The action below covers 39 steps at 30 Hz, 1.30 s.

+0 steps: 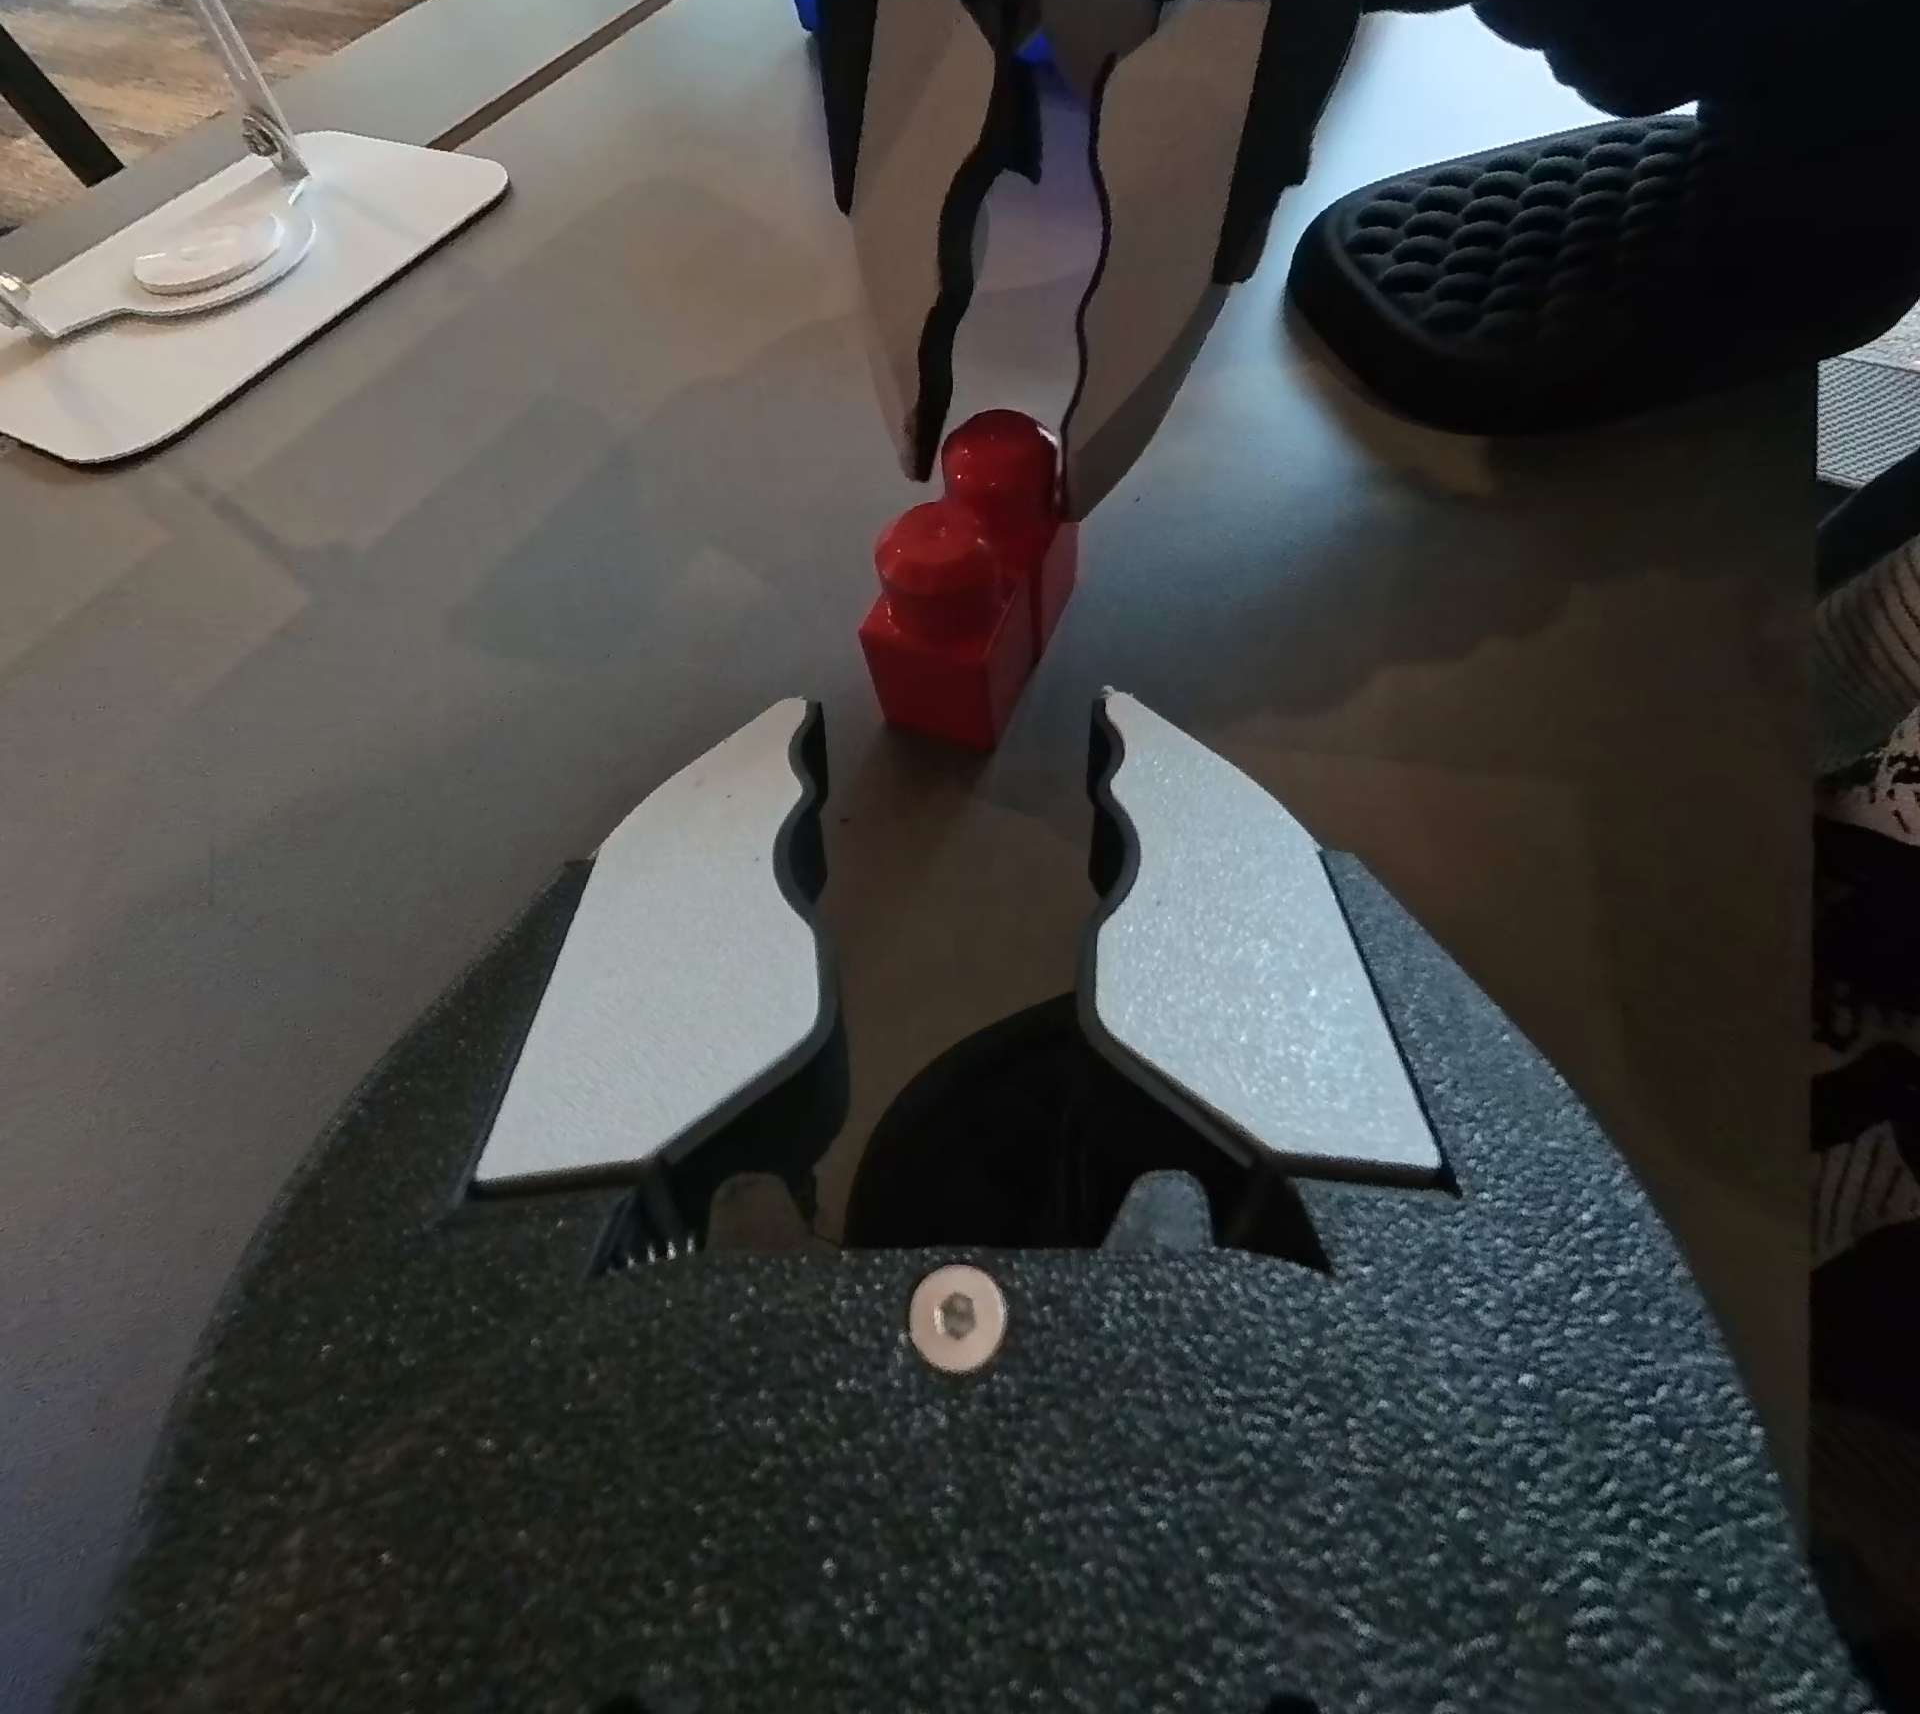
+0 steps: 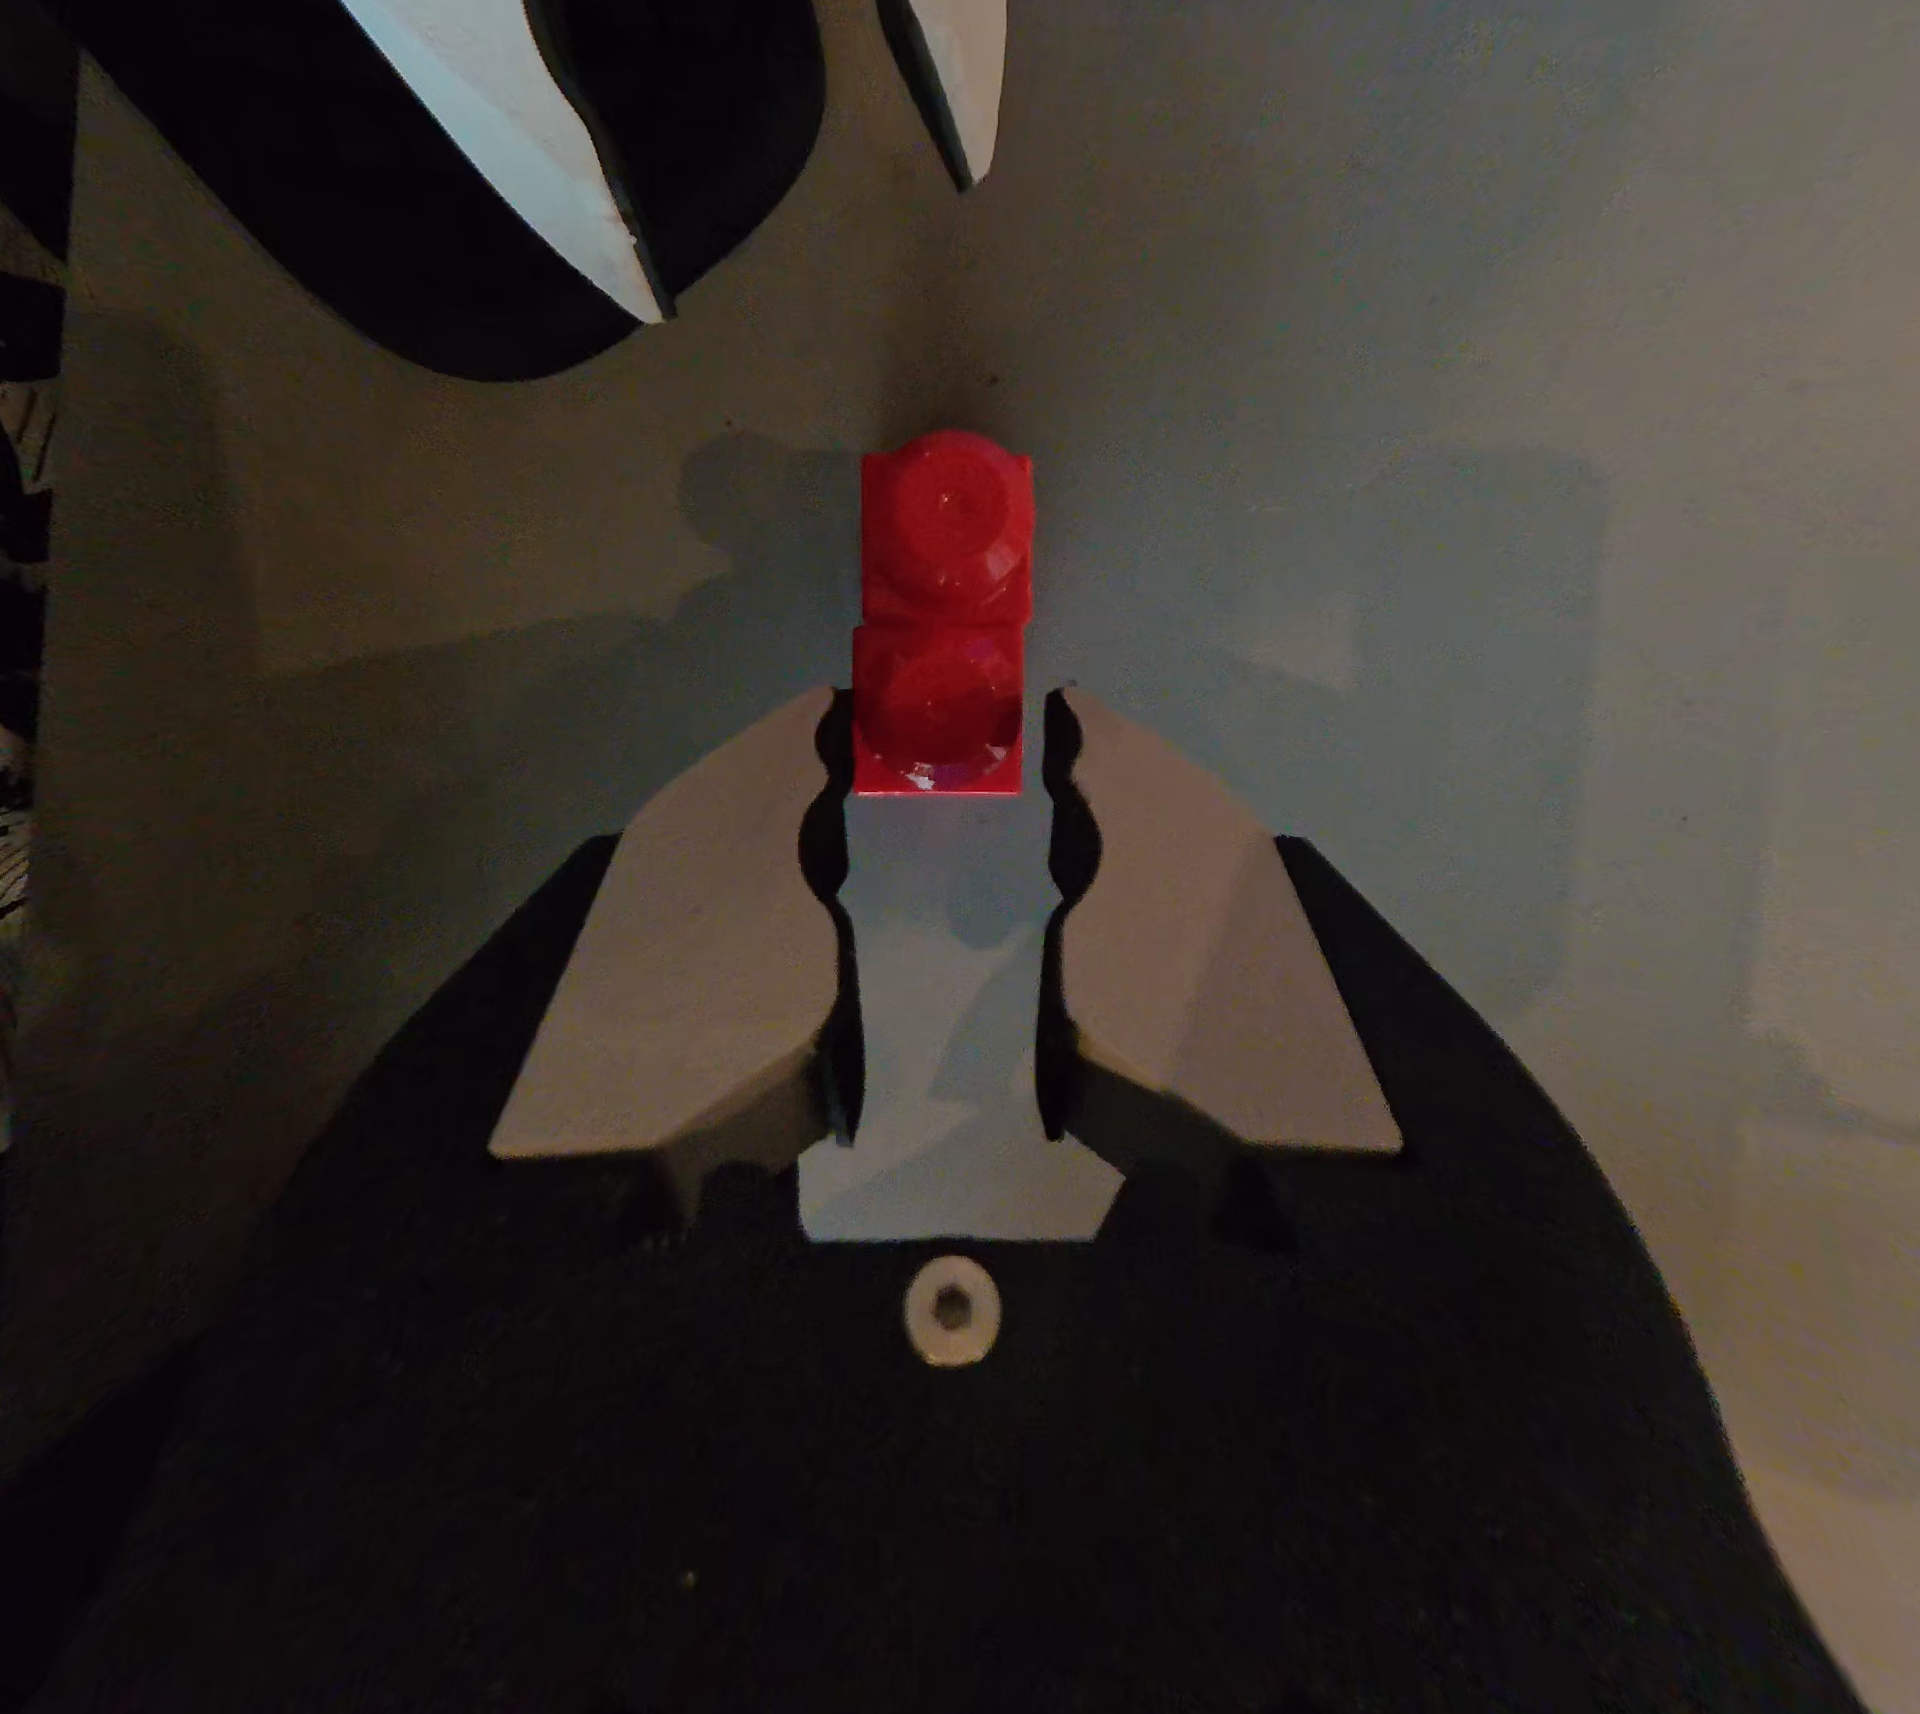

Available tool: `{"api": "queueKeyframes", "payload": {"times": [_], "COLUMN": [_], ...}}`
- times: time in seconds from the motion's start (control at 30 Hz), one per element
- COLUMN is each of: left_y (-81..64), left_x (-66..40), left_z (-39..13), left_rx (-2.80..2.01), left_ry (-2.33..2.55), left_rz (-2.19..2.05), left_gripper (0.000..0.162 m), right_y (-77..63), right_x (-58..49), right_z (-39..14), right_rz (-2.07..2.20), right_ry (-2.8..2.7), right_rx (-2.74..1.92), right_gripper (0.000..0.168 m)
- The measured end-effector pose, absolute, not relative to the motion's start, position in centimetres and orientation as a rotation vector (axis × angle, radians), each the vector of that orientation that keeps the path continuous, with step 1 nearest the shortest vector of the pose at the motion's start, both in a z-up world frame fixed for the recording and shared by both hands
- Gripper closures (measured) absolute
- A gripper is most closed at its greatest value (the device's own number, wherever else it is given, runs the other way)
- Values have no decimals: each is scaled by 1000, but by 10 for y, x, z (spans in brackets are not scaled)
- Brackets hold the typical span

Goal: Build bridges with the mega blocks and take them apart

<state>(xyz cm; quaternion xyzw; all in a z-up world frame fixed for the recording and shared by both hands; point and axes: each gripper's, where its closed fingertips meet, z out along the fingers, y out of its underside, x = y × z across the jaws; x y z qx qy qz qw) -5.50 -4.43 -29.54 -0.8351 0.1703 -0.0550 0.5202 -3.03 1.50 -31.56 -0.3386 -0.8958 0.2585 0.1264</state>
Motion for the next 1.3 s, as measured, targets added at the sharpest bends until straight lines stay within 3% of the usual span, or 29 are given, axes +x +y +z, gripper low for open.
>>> {"api": "queueKeyframes", "payload": {"times": [0.43, 0.9, 1.07, 1.3], "left_y": [-61, -140, -153, -148], "left_x": [-84, -288, -387, -463], "left_z": [-262, -196, -201, -244], "left_rx": [-1960, -2068, -2158, -2328], "left_ry": [298, -50, -78, 191], "left_rz": [-60, 398, 703, 947], "left_gripper": [113, 113, 114, 121], "right_y": [17, 39, 39, 41], "right_x": [-23, 5, 10, 13], "right_z": [-270, -224, -222, -221], "right_rz": [849, 867, 873, 857], "right_ry": [-2472, -2267, -2260, -2249], "right_rx": [-945, -935, -935, -947], "right_gripper": [123, 123, 123, 123]}}
